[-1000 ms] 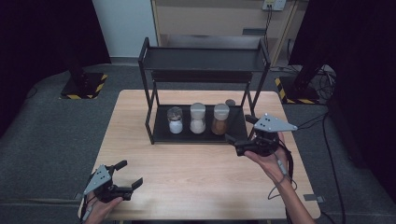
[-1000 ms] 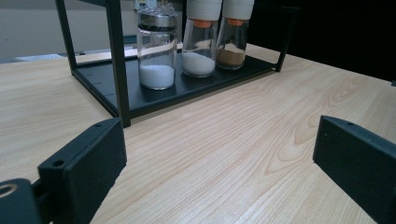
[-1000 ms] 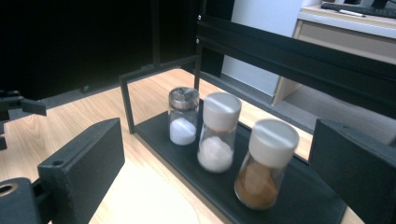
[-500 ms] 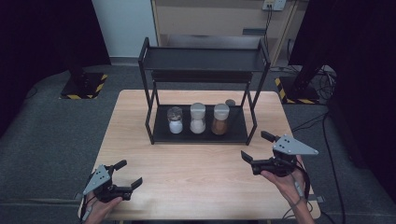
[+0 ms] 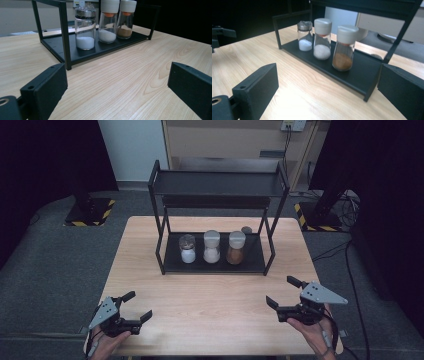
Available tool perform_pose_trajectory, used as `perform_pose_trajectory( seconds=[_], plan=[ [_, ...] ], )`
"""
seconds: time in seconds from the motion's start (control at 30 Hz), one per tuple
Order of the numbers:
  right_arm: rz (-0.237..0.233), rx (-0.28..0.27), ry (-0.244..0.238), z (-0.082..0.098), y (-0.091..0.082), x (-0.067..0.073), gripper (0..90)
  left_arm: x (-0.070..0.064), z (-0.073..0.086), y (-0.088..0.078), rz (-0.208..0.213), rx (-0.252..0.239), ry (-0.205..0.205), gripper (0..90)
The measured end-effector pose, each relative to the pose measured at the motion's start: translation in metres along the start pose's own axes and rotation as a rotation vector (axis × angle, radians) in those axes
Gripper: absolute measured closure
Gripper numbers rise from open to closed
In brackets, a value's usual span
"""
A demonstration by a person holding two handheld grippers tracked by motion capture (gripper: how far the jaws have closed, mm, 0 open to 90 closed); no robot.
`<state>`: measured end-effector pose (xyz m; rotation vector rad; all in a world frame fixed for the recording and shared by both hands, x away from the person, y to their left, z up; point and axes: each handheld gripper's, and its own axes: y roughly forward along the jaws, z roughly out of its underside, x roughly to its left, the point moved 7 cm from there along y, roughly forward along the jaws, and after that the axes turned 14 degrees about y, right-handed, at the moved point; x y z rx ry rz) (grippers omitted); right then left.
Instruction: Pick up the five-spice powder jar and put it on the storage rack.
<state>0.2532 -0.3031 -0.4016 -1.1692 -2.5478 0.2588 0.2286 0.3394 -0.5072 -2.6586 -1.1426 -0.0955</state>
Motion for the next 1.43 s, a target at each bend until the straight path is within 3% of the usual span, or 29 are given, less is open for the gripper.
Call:
perform_pose_trajectory(
  seconds=[0.37, 1.1, 1.43],
  plan=[
    [0.039, 0.023, 0.043, 0.030, -0.004, -0.007, 4.2, 0.000, 0.000, -0.001, -0.008, 0.000, 0.001, 1.4],
    [0.039, 0.035, 0.013, 0.054, 0.004, -0.015, 5.6, -0.001, -0.001, 0.000, 0.001, -0.003, 0.014, 1.5],
    [0.036, 0.030, 0.033, 0.056, 0.003, -0.018, 5.3, -0.001, -0.001, 0.000, -0.001, -0.004, 0.016, 1.5]
  ],
)
